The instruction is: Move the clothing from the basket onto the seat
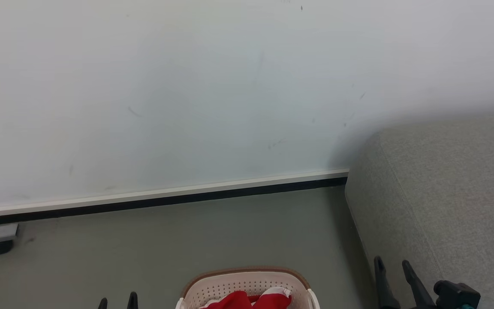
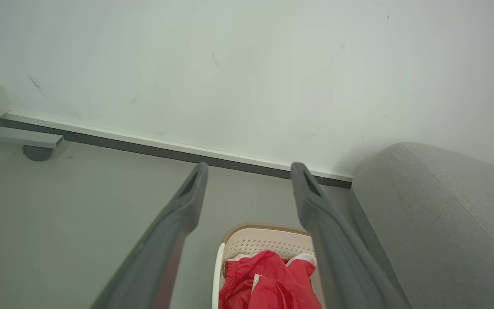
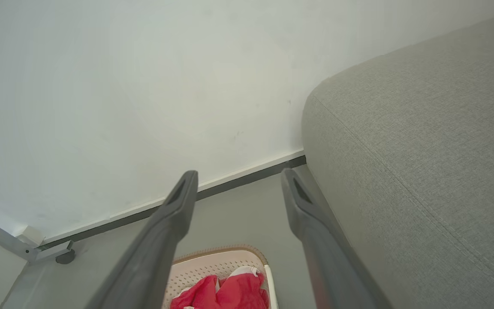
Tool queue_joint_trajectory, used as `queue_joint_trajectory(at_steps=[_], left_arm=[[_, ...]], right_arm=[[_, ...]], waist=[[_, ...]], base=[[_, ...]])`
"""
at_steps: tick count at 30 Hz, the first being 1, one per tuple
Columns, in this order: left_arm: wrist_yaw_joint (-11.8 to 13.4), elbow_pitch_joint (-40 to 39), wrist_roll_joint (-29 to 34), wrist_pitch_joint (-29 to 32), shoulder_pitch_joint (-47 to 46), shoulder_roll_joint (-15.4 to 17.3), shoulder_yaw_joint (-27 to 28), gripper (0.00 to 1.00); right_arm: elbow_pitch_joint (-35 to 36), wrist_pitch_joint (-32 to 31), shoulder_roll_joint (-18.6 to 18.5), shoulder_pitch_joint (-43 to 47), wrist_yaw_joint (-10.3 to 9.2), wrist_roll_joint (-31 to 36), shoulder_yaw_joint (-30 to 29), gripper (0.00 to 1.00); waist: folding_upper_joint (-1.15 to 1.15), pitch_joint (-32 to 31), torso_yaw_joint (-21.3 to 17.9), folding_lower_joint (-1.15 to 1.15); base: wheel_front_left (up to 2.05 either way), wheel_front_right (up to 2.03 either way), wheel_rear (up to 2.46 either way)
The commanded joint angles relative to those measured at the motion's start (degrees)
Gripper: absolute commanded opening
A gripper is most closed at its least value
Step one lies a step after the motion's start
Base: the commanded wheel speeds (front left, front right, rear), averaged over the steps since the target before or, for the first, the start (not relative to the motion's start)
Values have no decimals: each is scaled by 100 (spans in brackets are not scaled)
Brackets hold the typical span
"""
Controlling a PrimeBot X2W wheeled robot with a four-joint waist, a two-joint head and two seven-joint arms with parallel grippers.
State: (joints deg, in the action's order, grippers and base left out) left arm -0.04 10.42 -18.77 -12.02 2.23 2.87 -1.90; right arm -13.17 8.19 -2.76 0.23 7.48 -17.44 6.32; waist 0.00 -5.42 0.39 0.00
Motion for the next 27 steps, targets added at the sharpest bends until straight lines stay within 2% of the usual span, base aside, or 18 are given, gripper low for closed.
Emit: queue_joint_trajectory(at_steps=[1,6,10,19,27], left_arm=[[2,-12,147,-61,54,21,15,100],[-44,48,311,-126,31,20,10,100],[-70,81,192,-168,-4,13,92,100],[-41,134,213,-243,59,7,69,100],[29,169,426,-335,122,8,2,100]], right_arm=[[2,48,-20,-87,2,162,47,100],[-33,41,-19,-76,2,377,118,100],[-61,73,-19,-54,2,423,109,100],[-131,171,-19,-12,2,631,183,100],[-133,179,-18,-7,2,1102,210,100]], waist=[[0,-19,3,0],[0,-65,17,0],[0,-86,19,0],[0,-131,-19,0],[0,-189,-31,0]], base=[[0,0,0],[0,0,0],[0,0,0],[0,0,0],[0,0,0]])
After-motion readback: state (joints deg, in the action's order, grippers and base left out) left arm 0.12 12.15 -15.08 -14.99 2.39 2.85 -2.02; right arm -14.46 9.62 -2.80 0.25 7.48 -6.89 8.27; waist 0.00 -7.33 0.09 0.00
